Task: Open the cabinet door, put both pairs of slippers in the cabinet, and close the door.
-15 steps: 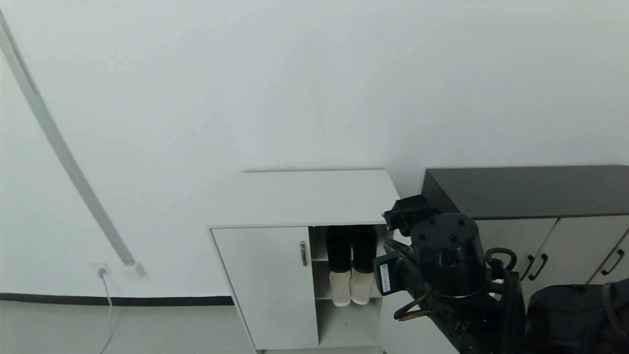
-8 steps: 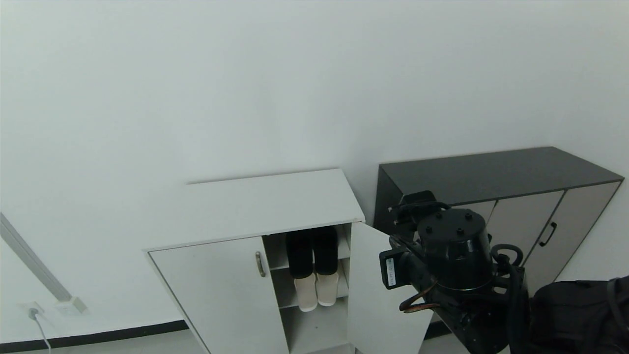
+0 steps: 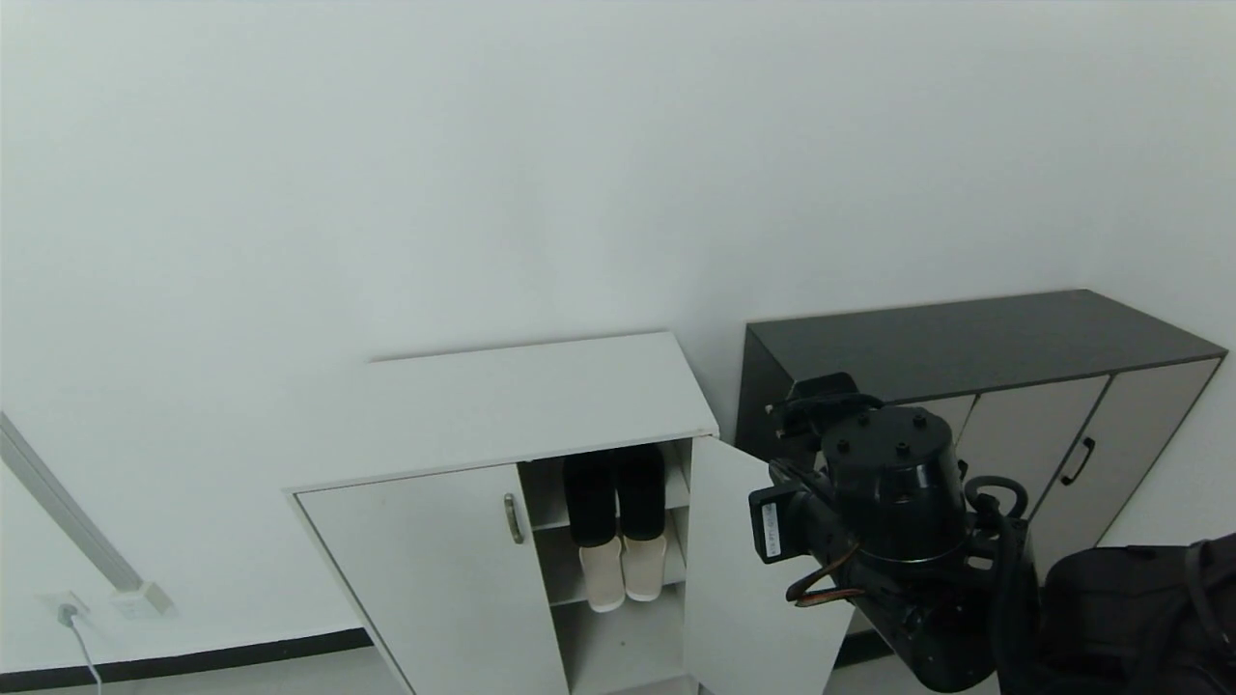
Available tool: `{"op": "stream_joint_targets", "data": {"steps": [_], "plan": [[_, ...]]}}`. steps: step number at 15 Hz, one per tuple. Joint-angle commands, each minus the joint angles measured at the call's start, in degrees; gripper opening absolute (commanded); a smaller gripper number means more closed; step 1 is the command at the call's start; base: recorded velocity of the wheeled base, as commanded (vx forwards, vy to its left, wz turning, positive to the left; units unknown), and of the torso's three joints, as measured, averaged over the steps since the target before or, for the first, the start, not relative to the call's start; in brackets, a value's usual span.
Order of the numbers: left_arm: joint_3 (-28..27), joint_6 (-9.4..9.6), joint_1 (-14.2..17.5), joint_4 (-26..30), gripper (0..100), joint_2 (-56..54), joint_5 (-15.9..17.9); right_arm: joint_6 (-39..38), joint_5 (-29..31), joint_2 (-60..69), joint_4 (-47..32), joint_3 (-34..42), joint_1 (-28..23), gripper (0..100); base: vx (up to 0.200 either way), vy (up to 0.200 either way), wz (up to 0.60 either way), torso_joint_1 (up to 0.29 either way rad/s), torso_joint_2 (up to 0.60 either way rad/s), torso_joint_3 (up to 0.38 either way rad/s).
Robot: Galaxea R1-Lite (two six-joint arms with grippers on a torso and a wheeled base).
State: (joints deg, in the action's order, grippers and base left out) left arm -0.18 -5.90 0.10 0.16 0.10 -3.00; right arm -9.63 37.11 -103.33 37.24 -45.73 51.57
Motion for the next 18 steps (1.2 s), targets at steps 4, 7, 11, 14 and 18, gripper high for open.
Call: {"op": "stream_joint_targets", "data": {"steps": [4, 7, 11, 14, 18], "plan": [[0.01, 0.01, -0.01, -0.07, 0, 0.08, 0.01, 0.05, -0.02, -0.65, 0.29, 0.20, 0.03, 0, -0.200, 0.000, 0.00, 0.005, 0.01, -0.002], [0.01, 0.01, -0.01, -0.07, 0, 0.08, 0.01, 0.05, -0.02, -1.35, 0.46, 0.38, -0.33, 0, -0.200, 0.000, 0.00, -0.009, 0.00, 0.001], [0.01, -0.08, -0.01, -0.07, 0, 0.08, -0.08, 1.02, -0.02, -2.14, 3.01, 0.38, -1.29, 0, 0.000, 0.000, 0.00, 0.000, 0.00, 0.000], [0.01, -0.34, -0.01, 0.02, 0, 0.08, -0.87, 1.72, -0.11, -2.76, 5.38, 1.25, -3.84, 0, 0.000, 0.000, 0.00, 0.000, 0.00, 0.000], [0.01, -0.25, -0.01, 0.02, 0, 0.08, -0.78, 3.83, -7.49, -3.55, 4.86, -4.28, -13.51, 0, 0.000, 0.000, 0.00, 0.000, 0.00, 0.000]]}}
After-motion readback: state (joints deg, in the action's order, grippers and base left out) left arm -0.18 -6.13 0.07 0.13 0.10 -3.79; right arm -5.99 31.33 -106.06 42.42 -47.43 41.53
